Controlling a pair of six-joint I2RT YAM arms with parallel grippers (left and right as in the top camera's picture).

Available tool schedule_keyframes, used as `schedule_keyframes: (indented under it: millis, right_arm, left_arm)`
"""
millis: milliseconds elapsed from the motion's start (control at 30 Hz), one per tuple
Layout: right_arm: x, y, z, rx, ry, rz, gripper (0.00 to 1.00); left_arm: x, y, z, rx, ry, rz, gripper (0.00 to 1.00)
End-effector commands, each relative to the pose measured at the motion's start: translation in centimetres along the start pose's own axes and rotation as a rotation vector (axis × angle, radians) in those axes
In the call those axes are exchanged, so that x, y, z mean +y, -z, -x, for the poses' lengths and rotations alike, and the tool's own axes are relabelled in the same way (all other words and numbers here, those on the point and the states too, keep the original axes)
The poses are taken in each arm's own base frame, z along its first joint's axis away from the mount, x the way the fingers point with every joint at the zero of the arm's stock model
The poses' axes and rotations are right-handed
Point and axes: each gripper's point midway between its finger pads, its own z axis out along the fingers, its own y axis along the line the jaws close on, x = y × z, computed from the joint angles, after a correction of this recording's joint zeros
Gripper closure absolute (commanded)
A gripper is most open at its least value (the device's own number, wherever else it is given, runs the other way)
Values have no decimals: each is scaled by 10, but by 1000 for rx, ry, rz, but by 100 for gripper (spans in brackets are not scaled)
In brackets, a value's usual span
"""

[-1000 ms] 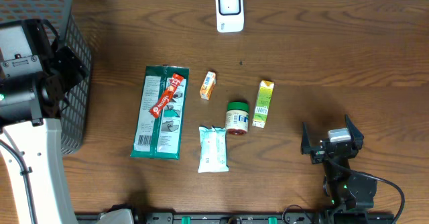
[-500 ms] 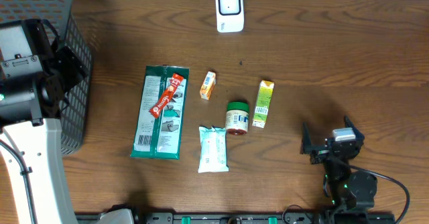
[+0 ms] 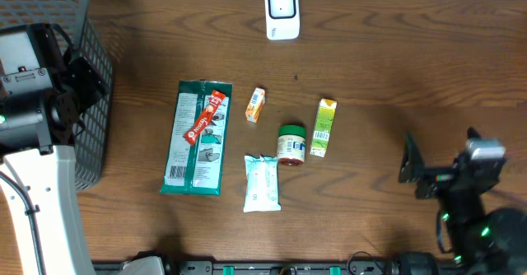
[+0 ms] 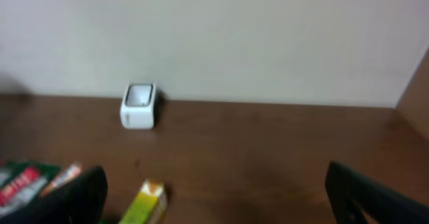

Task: Scan the item barcode
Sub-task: 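Reach the right gripper toward the green tea carton beside the jar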

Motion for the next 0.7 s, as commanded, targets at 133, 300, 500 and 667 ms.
schedule_keyframes:
  millis: [133,300,500,667]
  right_arm:
    - [13,-17,27,423,-69,68,1]
    - [39,-41,26,591,-145,222,1]
    - [75,-61,1,762,-316,416,12]
    - [82,-75,-23,886,-361,386,85]
  left_arm:
    - [3,-1,3,-5,-5,14,12]
    - [3,-1,2,-5,-6,14,12]
    - [3,-1,2,-5,-6,14,12]
    - [3,-1,2,-5,-6,14,12]
